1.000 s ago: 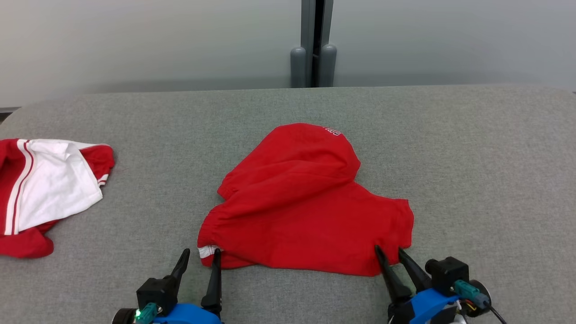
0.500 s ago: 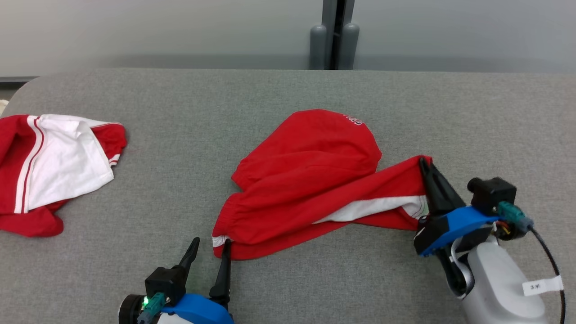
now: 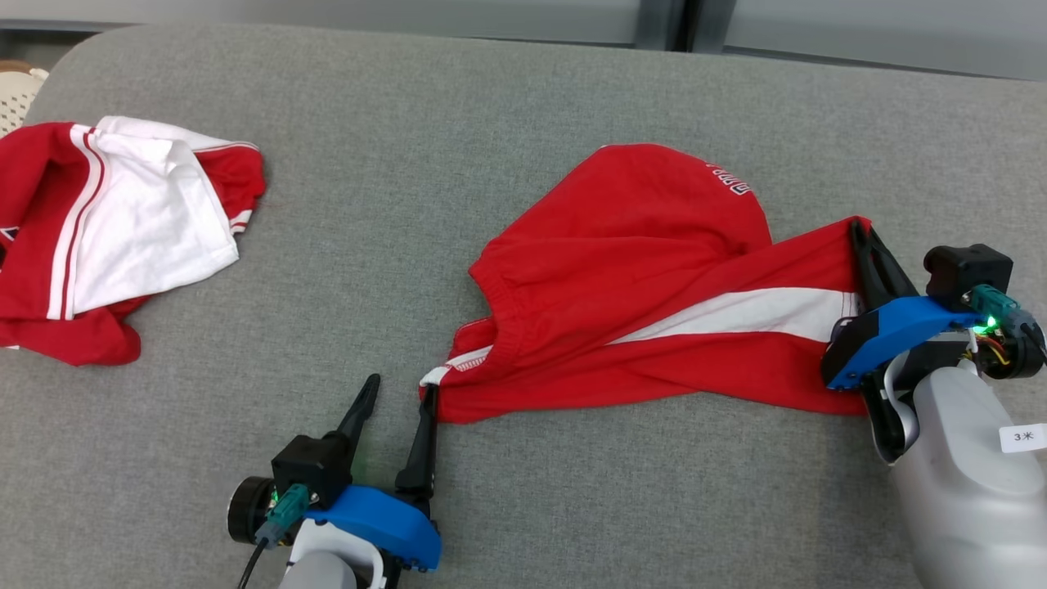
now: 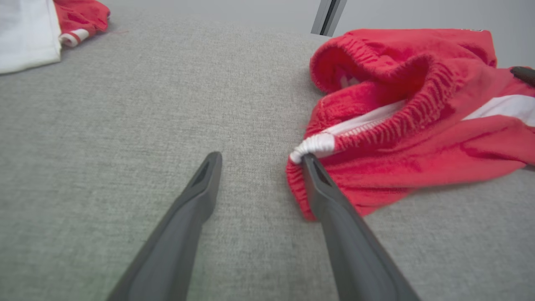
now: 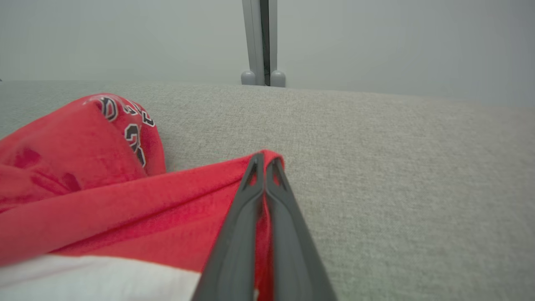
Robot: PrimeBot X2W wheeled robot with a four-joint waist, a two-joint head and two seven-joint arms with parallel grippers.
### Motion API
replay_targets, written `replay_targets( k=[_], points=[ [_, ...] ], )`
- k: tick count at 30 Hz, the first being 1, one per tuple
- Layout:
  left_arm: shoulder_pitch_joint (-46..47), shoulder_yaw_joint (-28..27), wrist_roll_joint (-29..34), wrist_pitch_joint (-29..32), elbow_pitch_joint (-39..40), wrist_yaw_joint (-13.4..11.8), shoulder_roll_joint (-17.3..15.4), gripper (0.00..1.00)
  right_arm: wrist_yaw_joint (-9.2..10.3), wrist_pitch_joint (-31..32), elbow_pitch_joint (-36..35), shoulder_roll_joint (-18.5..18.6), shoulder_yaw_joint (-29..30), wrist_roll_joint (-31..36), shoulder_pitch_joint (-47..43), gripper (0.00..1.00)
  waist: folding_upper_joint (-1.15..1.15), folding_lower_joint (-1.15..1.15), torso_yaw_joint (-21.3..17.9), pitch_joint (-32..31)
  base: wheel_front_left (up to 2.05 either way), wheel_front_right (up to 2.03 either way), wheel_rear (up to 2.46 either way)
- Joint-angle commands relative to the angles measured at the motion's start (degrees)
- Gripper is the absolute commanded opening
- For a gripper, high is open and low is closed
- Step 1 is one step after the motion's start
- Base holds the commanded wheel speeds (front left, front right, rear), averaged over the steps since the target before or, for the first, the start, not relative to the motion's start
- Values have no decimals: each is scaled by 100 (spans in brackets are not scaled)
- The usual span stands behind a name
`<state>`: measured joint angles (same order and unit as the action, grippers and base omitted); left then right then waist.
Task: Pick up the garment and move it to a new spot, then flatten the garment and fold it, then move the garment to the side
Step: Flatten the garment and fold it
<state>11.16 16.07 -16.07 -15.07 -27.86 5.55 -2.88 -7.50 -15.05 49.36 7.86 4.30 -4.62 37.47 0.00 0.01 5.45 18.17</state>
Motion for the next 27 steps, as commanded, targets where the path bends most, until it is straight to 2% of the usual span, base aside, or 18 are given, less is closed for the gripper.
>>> replay_targets(
  k=[1,4,6,7,8,12,16,22,27],
  points=[
    [128,-18,-3,-15,51,-41,-4,100,1,-18,-19,-32,140,167,17,100,0,-1,-18,8,0,0,0],
    [126,-48,38,-15,107,-41,-2,100,1,-18,-199,-78,224,337,-100,100,0,-1,-76,-42,0,0,0],
    [85,-80,67,-15,141,-34,-2,100,1,-17,-481,-150,319,498,-293,100,0,-1,-133,-127,0,0,0],
    [28,-131,112,-15,166,-22,-3,100,1,-17,-860,-217,394,606,-526,100,0,-1,-182,-236,0,0,0],
    [28,-131,112,-15,166,-22,-3,100,1,-17,-860,-217,394,606,-526,100,0,-1,-182,-236,0,0,0],
    [-128,-211,159,-15,186,-7,-1,100,1,-17,-1688,-349,327,742,-1192,100,0,-1,-286,-537,0,0,0],
    [-380,-269,149,-15,196,5,-2,100,1,-12,-2211,-439,120,744,-1970,100,0,-1,-408,-893,0,0,0],
    [-743,-207,139,-15,157,66,-2,100,1,-12,-2369,-487,-152,624,-2840,100,0,-1,-643,-1330,0,0,0],
    [-746,-89,184,-15,69,121,-1,100,1,-11,-2365,-497,-333,439,-3172,100,0,-1,-802,-1451,0,0,0]
  ],
)
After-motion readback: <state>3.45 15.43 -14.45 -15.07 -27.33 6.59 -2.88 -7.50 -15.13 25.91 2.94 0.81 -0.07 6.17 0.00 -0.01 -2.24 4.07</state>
